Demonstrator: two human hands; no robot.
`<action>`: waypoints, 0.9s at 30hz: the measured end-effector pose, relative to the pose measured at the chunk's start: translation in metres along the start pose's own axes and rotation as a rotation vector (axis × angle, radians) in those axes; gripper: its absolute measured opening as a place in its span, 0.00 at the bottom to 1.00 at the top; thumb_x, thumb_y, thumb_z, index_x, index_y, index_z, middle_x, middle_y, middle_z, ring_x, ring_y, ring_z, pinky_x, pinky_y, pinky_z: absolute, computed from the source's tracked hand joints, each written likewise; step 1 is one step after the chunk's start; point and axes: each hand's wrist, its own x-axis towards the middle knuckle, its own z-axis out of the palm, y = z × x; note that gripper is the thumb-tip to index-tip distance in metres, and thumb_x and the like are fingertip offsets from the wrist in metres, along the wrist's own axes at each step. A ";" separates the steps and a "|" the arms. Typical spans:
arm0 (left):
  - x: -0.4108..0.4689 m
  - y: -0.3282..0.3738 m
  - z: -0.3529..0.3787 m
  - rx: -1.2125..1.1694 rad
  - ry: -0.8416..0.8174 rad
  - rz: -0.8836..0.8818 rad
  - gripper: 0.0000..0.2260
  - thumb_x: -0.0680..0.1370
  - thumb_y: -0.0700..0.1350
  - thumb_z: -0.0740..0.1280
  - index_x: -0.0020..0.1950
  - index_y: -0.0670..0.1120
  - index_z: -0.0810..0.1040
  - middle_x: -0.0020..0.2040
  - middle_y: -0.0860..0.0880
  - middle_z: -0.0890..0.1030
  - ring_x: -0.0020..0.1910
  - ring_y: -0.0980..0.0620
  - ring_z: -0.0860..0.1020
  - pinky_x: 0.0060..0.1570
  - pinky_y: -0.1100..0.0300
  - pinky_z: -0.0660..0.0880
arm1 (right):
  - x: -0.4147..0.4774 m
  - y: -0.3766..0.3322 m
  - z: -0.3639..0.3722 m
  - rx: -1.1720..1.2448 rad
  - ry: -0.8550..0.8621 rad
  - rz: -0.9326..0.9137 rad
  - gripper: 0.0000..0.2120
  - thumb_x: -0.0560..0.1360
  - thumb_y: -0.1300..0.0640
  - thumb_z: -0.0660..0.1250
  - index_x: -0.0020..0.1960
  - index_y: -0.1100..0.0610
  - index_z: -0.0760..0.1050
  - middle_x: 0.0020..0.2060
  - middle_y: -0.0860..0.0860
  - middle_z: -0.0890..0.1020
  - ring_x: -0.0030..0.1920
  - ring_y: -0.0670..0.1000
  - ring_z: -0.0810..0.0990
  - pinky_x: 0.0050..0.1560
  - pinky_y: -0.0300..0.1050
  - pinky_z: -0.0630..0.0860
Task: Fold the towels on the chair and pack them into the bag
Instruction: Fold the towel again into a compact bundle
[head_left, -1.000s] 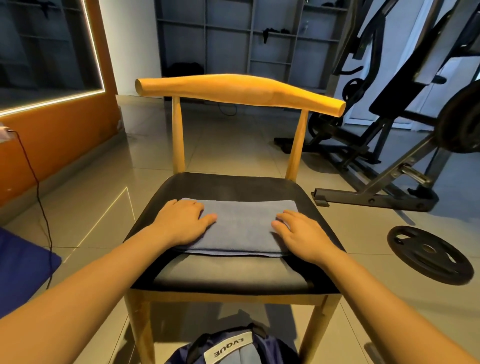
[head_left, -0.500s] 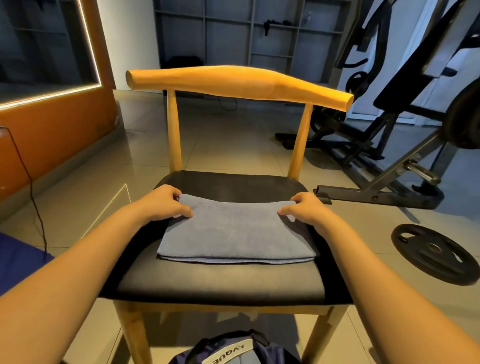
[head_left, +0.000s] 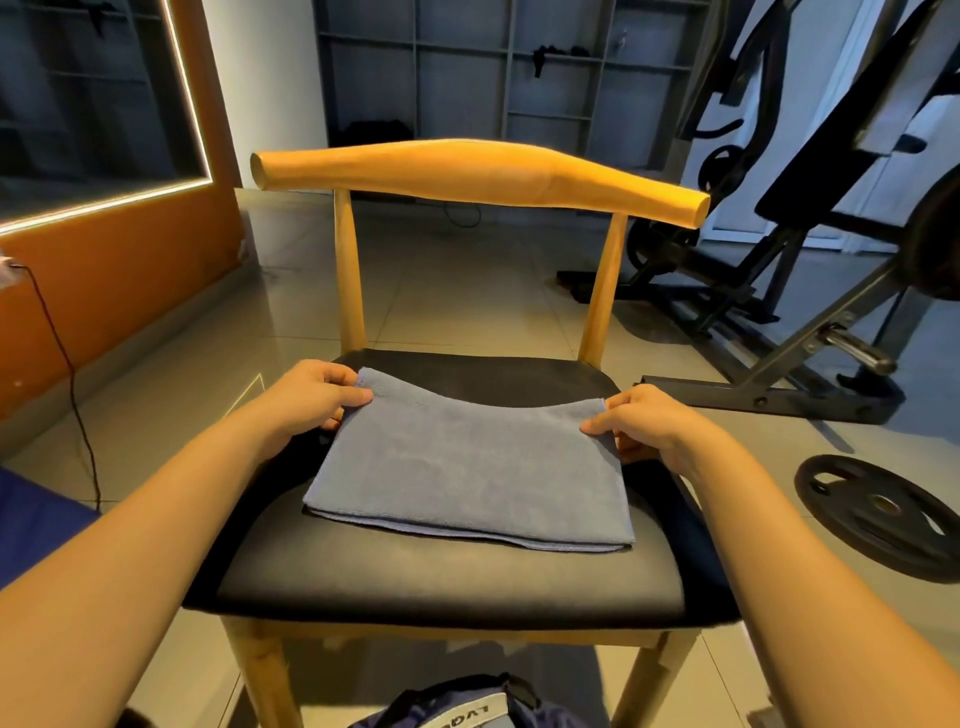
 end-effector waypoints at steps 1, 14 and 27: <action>0.000 0.001 0.002 -0.024 0.013 -0.002 0.08 0.82 0.45 0.68 0.50 0.41 0.82 0.41 0.47 0.82 0.35 0.55 0.79 0.33 0.64 0.74 | 0.000 0.002 -0.001 0.028 0.005 0.016 0.08 0.76 0.58 0.75 0.49 0.63 0.83 0.44 0.58 0.83 0.41 0.53 0.81 0.33 0.43 0.78; 0.020 0.016 0.007 0.159 0.127 -0.010 0.02 0.76 0.37 0.73 0.43 0.42 0.84 0.43 0.44 0.82 0.43 0.47 0.78 0.41 0.57 0.72 | -0.021 0.016 0.001 0.170 -0.008 0.111 0.05 0.79 0.63 0.68 0.53 0.63 0.77 0.42 0.60 0.81 0.33 0.55 0.83 0.33 0.45 0.80; -0.078 0.048 0.103 0.345 -0.178 0.608 0.09 0.75 0.56 0.75 0.43 0.51 0.81 0.37 0.53 0.81 0.38 0.54 0.78 0.43 0.50 0.78 | -0.065 0.027 0.017 0.189 -0.223 0.179 0.11 0.83 0.57 0.63 0.57 0.65 0.76 0.43 0.62 0.87 0.34 0.55 0.84 0.31 0.43 0.78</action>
